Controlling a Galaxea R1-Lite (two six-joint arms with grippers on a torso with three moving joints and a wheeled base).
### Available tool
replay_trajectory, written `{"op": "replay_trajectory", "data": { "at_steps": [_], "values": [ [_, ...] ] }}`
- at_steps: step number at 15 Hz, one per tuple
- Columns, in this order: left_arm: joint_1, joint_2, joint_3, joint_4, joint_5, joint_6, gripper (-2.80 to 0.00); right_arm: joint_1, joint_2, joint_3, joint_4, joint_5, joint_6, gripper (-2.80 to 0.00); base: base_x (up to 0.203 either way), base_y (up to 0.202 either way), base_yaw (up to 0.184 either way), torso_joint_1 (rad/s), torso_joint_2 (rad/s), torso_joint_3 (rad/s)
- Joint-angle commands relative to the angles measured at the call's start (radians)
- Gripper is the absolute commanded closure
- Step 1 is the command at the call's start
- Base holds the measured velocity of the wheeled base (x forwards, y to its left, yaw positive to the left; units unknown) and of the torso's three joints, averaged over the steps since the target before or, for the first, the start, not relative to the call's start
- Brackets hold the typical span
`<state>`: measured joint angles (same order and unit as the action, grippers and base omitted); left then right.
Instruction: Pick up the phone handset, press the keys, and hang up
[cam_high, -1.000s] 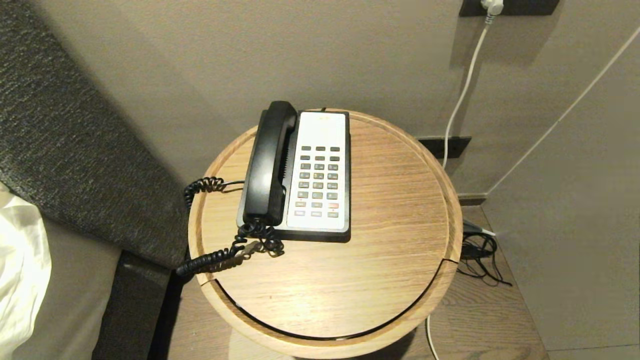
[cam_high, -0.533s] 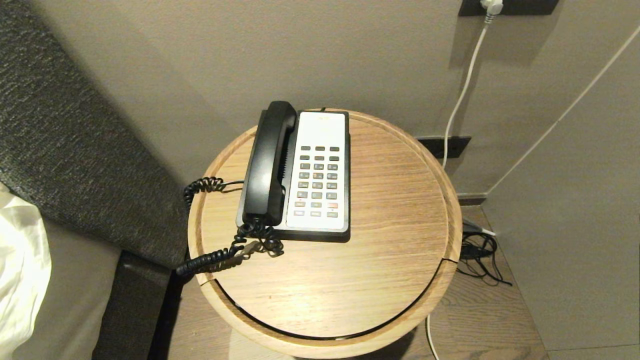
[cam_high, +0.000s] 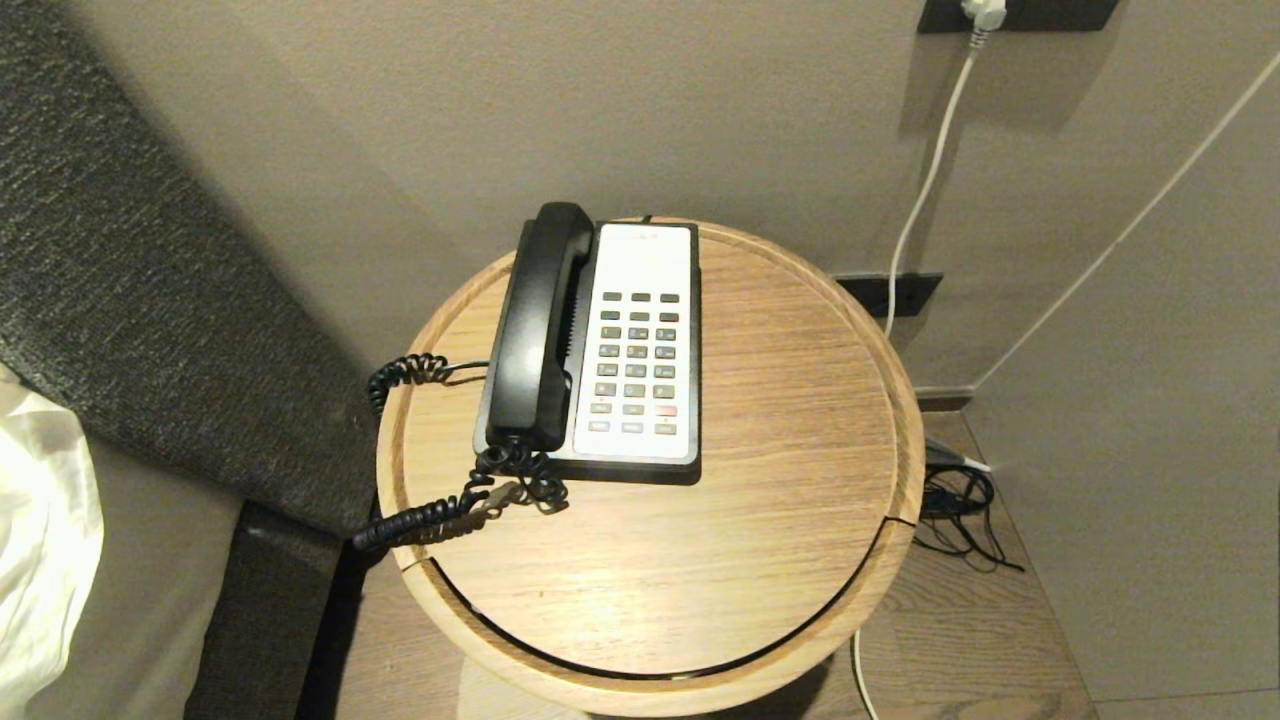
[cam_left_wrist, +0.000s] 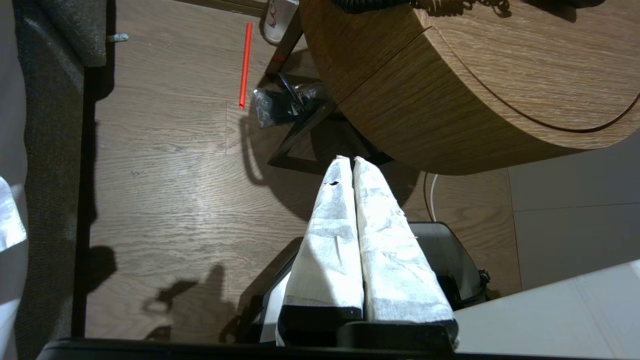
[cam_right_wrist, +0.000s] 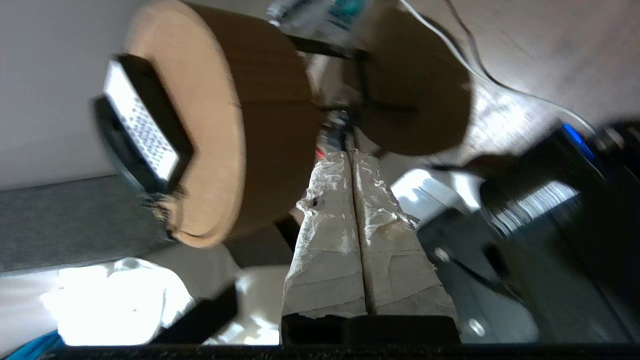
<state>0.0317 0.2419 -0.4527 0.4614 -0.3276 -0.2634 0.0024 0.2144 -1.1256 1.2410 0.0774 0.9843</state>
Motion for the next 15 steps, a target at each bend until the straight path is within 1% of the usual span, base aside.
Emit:
{"op": "replay_trajectory", "data": {
  "at_steps": [1,3,5,6,7,10,11,12,14,15],
  "values": [
    [0.001,-0.009,0.008,0.002,0.006,0.0,0.0,-0.008,-0.082,0.017,0.052,0.004,-0.005,0.0,0.0,0.0,0.0,0.0,0.0,0.0],
    [0.0,-0.005,0.011,0.002,0.01,0.005,0.0,-0.009,-0.107,0.058,0.057,0.002,-0.072,0.0,0.0,0.0,0.0,0.0,0.0,0.0],
    [0.0,0.02,0.021,-0.005,-0.025,0.041,0.0,-0.009,-0.107,0.053,0.059,0.001,-0.071,0.0,0.0,0.0,0.0,0.0,0.0,0.0],
    [0.0,0.028,0.026,-0.008,-0.072,0.067,0.0,-0.009,-0.107,0.053,0.066,0.001,-0.069,0.0,0.0,0.0,0.0,0.0,0.0,0.0],
    [0.001,0.023,0.048,-0.009,-0.101,0.081,0.0,-0.009,-0.107,0.052,0.067,0.001,-0.07,0.0,0.0,0.0,0.0,0.0,0.0,0.0],
    [-0.008,-0.05,0.12,-0.009,-0.121,0.088,0.0,-0.009,-0.107,0.056,0.074,0.001,-0.061,0.0,0.0,0.0,0.0,0.0,0.0,0.0],
    [-0.009,-0.05,0.123,-0.009,-0.115,0.089,0.0,-0.009,-0.109,0.059,0.075,0.001,-0.061,0.0,0.0,0.0,0.0,0.0,0.0,0.0],
    [-0.009,-0.051,0.128,-0.009,-0.095,0.09,0.0,-0.009,-0.109,0.061,0.077,-0.001,-0.061,0.0,0.0,0.0,0.0,0.0,0.0,0.0],
    [-0.011,-0.063,0.151,-0.014,-0.035,0.091,0.0,-0.008,-0.109,0.085,0.081,-0.001,-0.062,0.0,0.0,0.0,0.0,0.0,0.0,0.0],
    [-0.014,-0.079,0.169,-0.02,-0.026,0.106,0.0,-0.009,-0.109,0.101,0.077,-0.001,-0.061,0.0,0.0,0.0,0.0,0.0,0.0,0.0]
  ]
}}
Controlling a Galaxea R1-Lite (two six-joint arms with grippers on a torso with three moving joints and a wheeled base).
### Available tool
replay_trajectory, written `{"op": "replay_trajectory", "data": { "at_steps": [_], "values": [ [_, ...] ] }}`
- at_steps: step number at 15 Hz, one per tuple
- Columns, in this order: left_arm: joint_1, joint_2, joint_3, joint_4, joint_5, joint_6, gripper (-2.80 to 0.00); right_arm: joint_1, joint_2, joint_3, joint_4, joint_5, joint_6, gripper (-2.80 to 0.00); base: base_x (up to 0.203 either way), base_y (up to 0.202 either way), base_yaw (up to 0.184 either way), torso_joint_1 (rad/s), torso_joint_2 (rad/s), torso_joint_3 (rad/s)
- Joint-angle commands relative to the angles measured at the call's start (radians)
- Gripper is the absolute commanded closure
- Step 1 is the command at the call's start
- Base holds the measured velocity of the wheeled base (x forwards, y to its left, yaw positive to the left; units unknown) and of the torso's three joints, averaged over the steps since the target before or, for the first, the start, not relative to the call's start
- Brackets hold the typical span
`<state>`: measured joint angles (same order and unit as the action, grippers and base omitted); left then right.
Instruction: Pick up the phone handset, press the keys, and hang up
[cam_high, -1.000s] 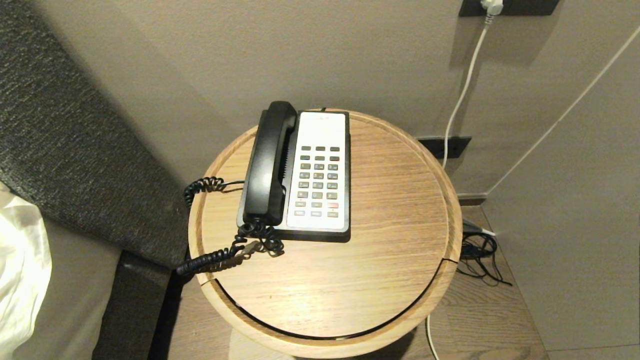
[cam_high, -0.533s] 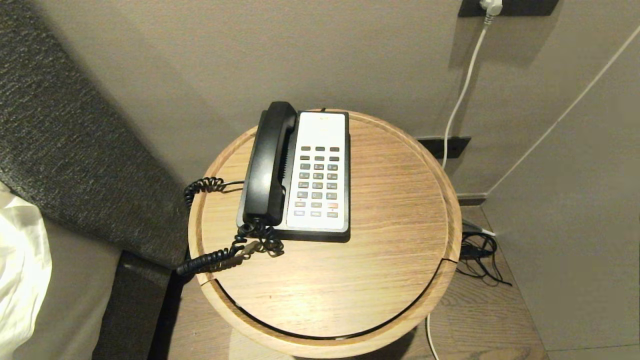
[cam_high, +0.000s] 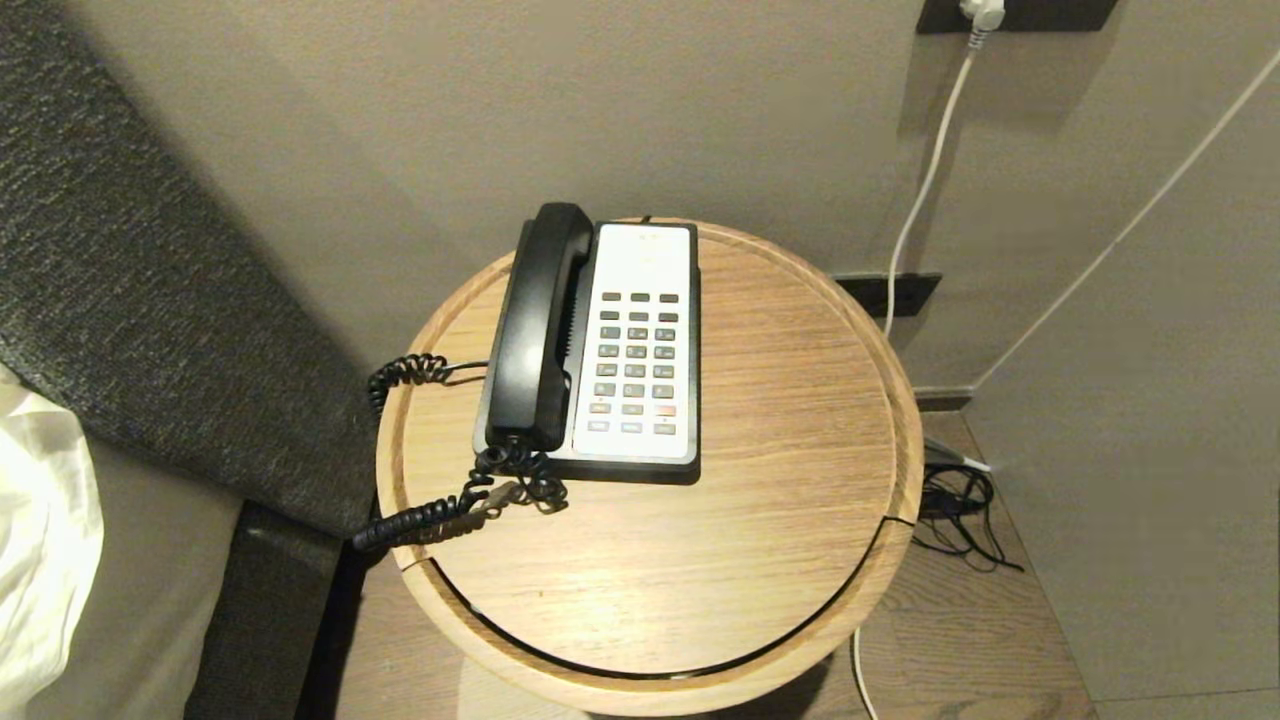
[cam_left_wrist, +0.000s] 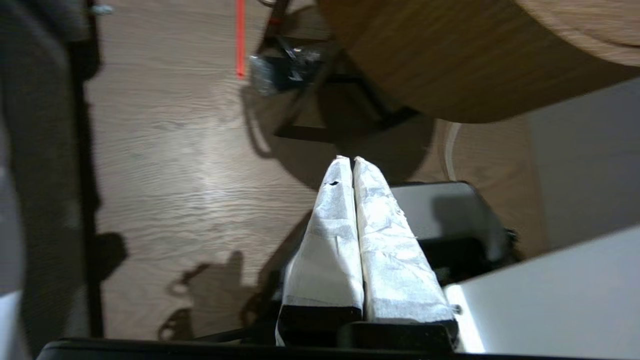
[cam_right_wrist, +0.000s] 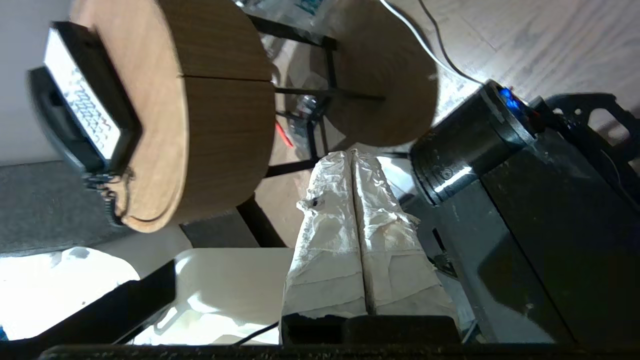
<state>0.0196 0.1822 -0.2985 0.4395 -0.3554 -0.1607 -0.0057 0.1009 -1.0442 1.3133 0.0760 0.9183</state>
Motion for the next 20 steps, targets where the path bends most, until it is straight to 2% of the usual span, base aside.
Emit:
{"op": "replay_trajectory", "data": {
  "at_steps": [1,2,3,4,6,8,10,15,17,20],
  "values": [
    [-0.004,-0.044,0.048,-0.014,0.002,0.028,0.0,0.0,0.005,0.035,-0.004,0.001,0.001,0.0,0.0,0.0,0.0,0.0,0.0,0.0],
    [-0.007,-0.068,0.086,-0.064,0.017,0.076,0.0,0.0,0.005,0.052,-0.018,0.001,-0.003,0.0,0.0,0.0,0.0,0.0,0.0,0.0],
    [-0.008,-0.073,0.105,-0.111,0.067,0.123,0.0,0.0,0.005,0.069,-0.044,0.001,-0.006,0.0,0.0,0.0,0.0,0.0,0.0,0.0],
    [-0.008,-0.077,0.128,-0.162,0.148,0.153,0.0,0.0,0.005,0.093,-0.083,0.0,-0.011,0.0,0.0,0.0,0.0,0.0,0.0,0.0],
    [-0.008,-0.087,0.179,-0.253,0.276,0.169,0.0,0.0,0.005,0.144,-0.179,-0.001,-0.049,0.0,0.0,0.0,0.0,0.0,0.0,0.0],
    [-0.009,-0.124,0.199,-0.276,0.36,0.175,0.0,0.0,0.005,0.213,-0.284,-0.001,-0.147,0.0,0.0,0.0,0.0,0.0,0.0,0.0],
    [-0.009,-0.178,0.224,-0.281,0.368,0.171,0.0,0.0,0.005,0.29,-0.398,-0.002,-0.253,0.0,0.0,0.0,0.0,0.0,0.0,0.0],
    [-0.009,-0.181,0.229,-0.283,0.368,0.168,0.0,0.0,0.005,0.561,-0.673,-0.028,-0.48,0.0,0.0,0.0,0.0,0.0,0.0,0.0],
    [-0.009,-0.181,0.234,-0.283,0.365,0.161,0.0,0.0,0.005,0.729,-0.875,-0.066,-0.564,0.0,0.0,0.0,0.0,0.0,0.0,0.0],
    [-0.009,-0.181,0.232,-0.279,0.365,0.176,0.0,0.0,0.004,0.96,-1.156,-0.083,-0.68,0.0,0.0,0.0,0.0,0.0,0.0,0.0]
  ]
}}
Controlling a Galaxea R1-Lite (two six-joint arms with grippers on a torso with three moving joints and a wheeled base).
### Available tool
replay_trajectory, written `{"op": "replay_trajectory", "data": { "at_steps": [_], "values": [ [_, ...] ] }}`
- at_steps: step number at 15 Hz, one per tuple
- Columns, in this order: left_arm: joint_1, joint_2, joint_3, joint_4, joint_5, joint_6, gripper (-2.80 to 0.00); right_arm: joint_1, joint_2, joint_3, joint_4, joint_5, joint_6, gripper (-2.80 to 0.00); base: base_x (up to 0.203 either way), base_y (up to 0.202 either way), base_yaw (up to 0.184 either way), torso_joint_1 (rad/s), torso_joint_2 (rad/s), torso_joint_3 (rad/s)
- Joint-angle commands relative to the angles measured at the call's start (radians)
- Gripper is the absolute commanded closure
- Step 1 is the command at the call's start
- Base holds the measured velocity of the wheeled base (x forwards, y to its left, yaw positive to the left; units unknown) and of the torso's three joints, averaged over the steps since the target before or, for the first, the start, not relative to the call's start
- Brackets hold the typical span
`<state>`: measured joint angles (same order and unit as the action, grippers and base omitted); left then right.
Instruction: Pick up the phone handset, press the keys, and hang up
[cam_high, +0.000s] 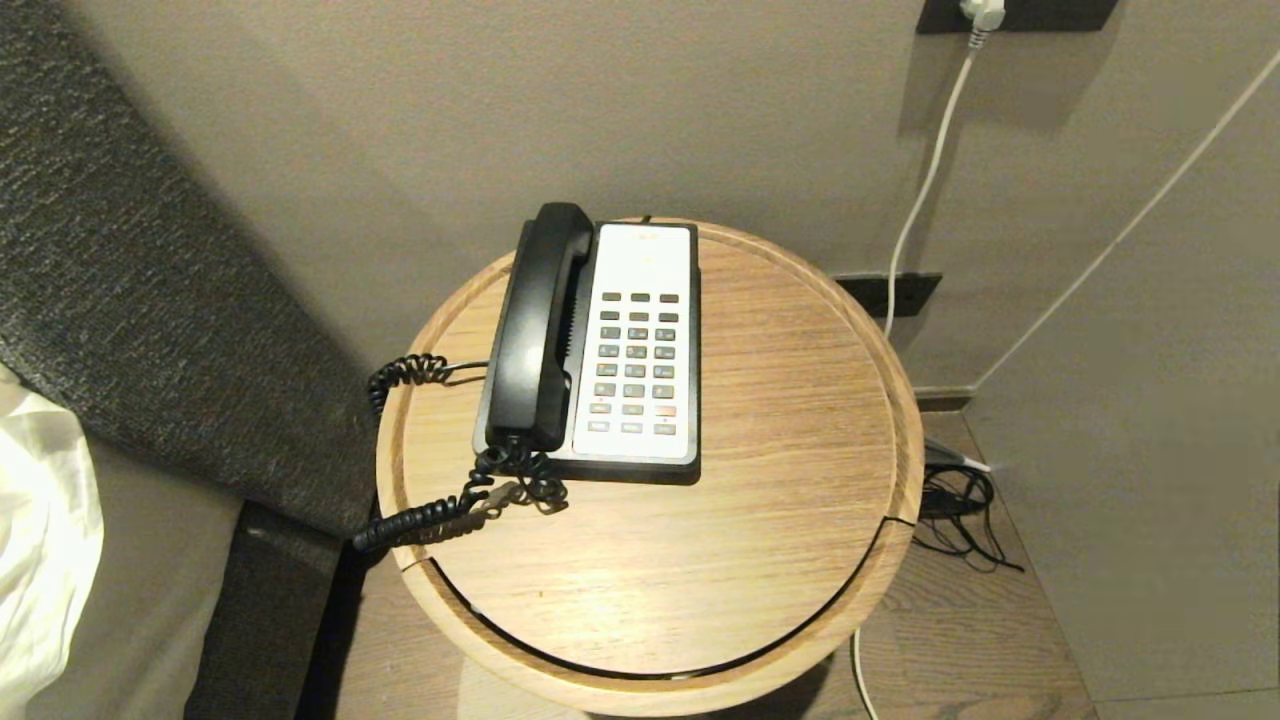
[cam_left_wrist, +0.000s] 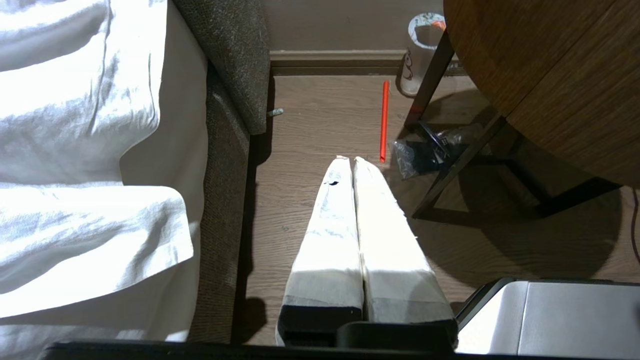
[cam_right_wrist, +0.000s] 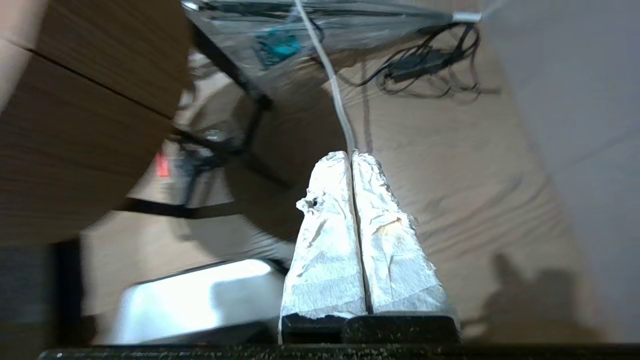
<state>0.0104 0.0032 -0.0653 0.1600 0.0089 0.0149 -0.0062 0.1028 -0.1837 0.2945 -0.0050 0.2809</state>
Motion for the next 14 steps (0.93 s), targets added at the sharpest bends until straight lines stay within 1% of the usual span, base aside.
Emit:
{"op": "replay_trajectory", "data": {
  "at_steps": [1,2,3,4,8,10,11,12,14],
  "values": [
    [0.002,-0.002,0.001,-0.002,0.0,-0.006,0.0,0.0,0.002,0.133,-0.234,-0.002,-0.138,0.0,0.0,0.0,0.0,0.0,0.0,0.0],
    [0.0,-0.002,0.001,-0.002,0.0,-0.014,0.0,0.0,0.002,0.152,-0.279,0.001,-0.204,0.0,0.0,0.0,0.0,0.0,0.0,0.0],
    [0.0,-0.002,0.002,-0.002,-0.001,-0.01,0.0,0.0,0.001,0.175,-0.293,0.0,-0.273,0.0,0.0,0.0,0.0,0.0,0.0,0.0],
    [0.0,-0.002,0.002,-0.004,0.0,-0.015,0.0,0.0,0.0,0.183,-0.286,0.0,-0.302,0.0,0.0,0.0,0.0,0.0,0.0,0.0],
    [0.0,-0.002,-0.002,0.007,-0.003,0.013,0.0,0.0,-0.002,0.184,-0.288,0.0,-0.289,0.0,0.0,0.0,0.0,0.0,0.0,0.0],
    [0.0,-0.002,-0.001,0.005,-0.002,0.011,0.0,0.0,-0.002,0.184,-0.287,0.002,-0.299,0.0,0.0,0.0,0.0,0.0,0.0,0.0],
    [0.0,0.0,0.001,0.0,-0.003,-0.007,0.0,0.0,-0.002,0.184,-0.286,0.005,-0.312,0.0,0.0,0.0,0.0,0.0,0.0,0.0],
    [0.0,0.0,0.002,0.0,-0.005,0.007,0.0,0.0,-0.003,0.184,-0.285,0.01,-0.326,0.0,0.0,0.0,0.0,0.0,0.0,0.0],
    [0.0,0.0,0.005,-0.009,-0.005,0.003,0.0,0.0,-0.003,0.184,-0.287,0.01,-0.329,0.0,0.0,0.0,0.0,0.0,0.0,0.0]
  ]
}}
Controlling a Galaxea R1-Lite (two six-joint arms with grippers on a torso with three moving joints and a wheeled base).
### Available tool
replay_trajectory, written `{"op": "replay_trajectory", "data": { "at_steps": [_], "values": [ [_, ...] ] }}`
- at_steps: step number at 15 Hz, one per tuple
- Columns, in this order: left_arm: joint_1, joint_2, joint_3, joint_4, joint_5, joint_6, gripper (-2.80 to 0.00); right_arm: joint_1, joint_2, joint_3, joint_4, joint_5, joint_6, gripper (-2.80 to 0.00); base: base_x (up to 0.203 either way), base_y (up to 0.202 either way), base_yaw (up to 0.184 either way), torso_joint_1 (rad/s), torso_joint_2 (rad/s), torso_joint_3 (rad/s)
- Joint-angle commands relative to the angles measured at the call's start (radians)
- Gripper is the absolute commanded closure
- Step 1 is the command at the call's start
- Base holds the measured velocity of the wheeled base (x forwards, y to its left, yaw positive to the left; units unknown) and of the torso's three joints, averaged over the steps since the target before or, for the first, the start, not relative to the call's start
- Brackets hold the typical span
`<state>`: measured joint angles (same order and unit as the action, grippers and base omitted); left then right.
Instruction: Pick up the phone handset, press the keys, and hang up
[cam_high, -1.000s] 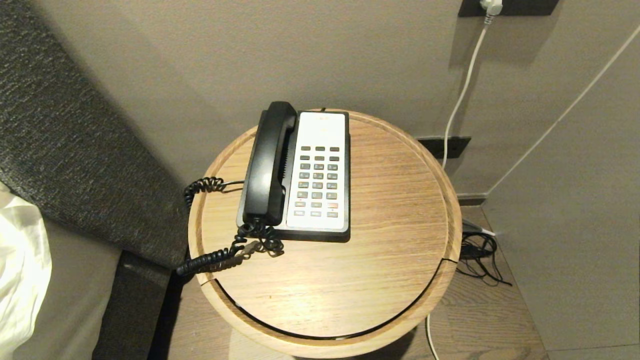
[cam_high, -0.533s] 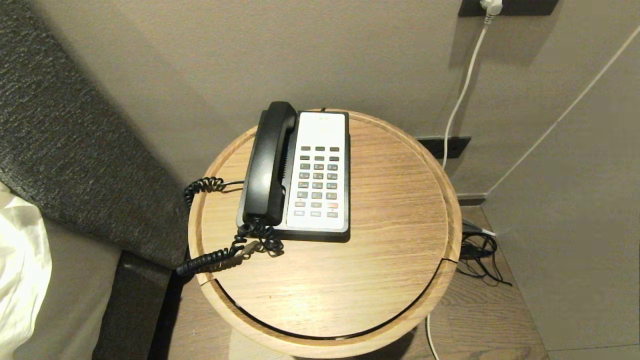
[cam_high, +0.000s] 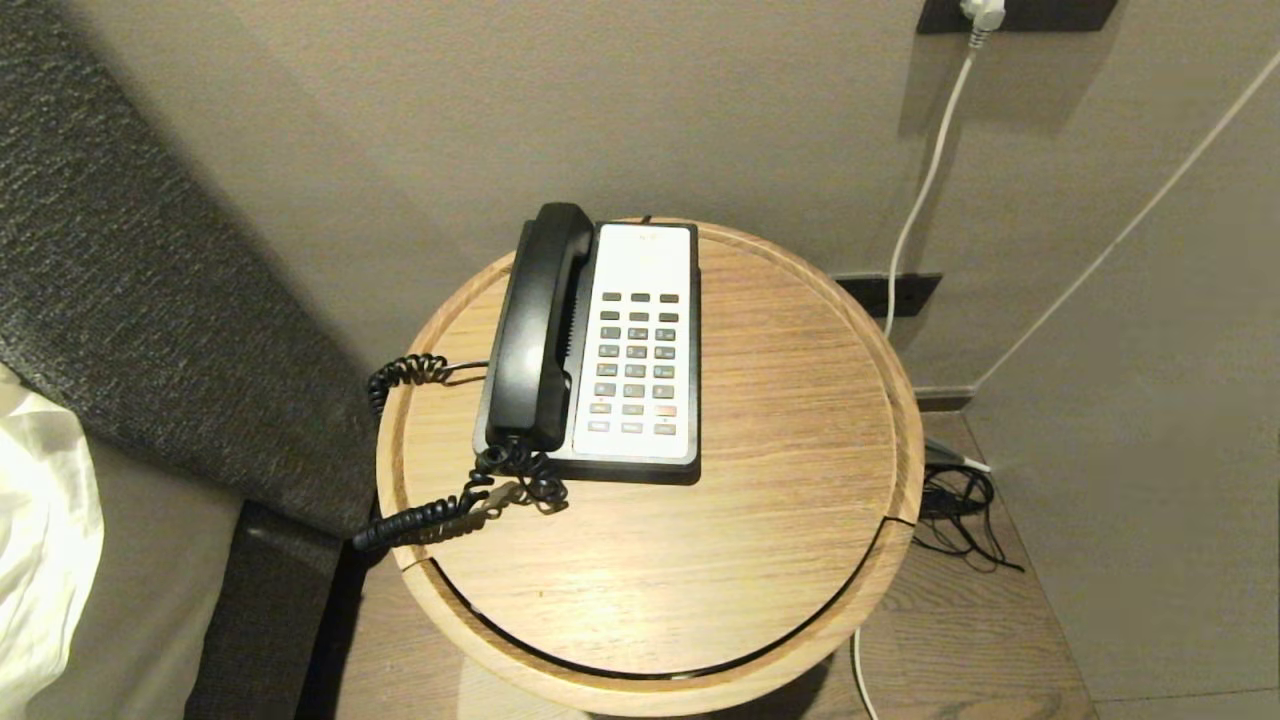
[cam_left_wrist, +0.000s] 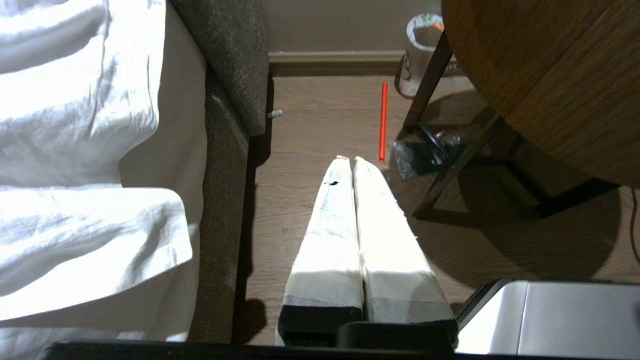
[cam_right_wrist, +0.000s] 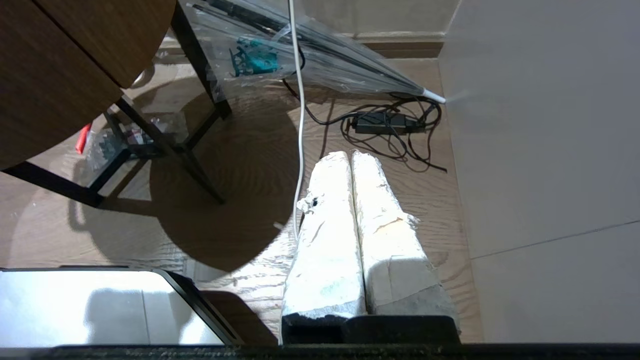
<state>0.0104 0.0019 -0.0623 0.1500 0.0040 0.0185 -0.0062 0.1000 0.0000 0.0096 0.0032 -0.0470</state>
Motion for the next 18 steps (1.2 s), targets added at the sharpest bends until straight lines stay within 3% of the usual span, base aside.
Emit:
{"op": "replay_trajectory", "data": {
  "at_steps": [1,3,5,7,10,15,17,18],
  "values": [
    [0.0,0.0,0.001,0.004,-0.002,0.022,0.0,0.0,0.001,0.0,-0.001,0.002,-0.004,0.0,0.0,0.0,0.0,0.0,0.0,0.0],
    [0.0,0.006,-0.017,0.054,-0.025,0.101,0.0,0.0,0.0,0.0,-0.002,0.0,-0.002,0.0,0.0,0.0,0.0,0.0,0.0,0.0],
    [0.0,0.0,-0.021,0.066,-0.024,0.068,0.0,0.0,0.0,0.0,-0.002,0.0,-0.002,0.0,0.0,0.0,0.0,0.0,0.0,0.0],
    [0.0,0.0,-0.02,0.062,-0.031,0.124,0.0,0.001,0.0,0.0,-0.002,0.001,-0.004,0.0,0.0,0.0,0.0,0.0,0.0,0.0],
    [0.0,0.0,-0.019,0.06,-0.026,0.063,0.0,0.0,0.0,0.0,-0.002,-0.002,0.003,0.0,0.0,0.0,0.0,0.0,0.0,0.0],
    [-0.003,0.0,-0.014,0.044,-0.029,0.064,0.0,0.0,0.0,0.0,-0.002,0.0,0.001,0.0,0.0,0.0,0.0,0.0,0.0,0.0],
    [-0.003,0.0,0.017,-0.037,-0.024,0.06,0.0,0.0,0.0,0.0,-0.002,0.0,0.001,0.0,0.0,0.0,0.0,0.0,0.0,0.0],
    [-0.002,0.0,0.053,-0.134,-0.025,0.058,0.0,0.0,0.0,0.0,-0.002,0.0,0.001,0.0,0.0,0.0,0.0,0.0,0.0,0.0]
  ]
}}
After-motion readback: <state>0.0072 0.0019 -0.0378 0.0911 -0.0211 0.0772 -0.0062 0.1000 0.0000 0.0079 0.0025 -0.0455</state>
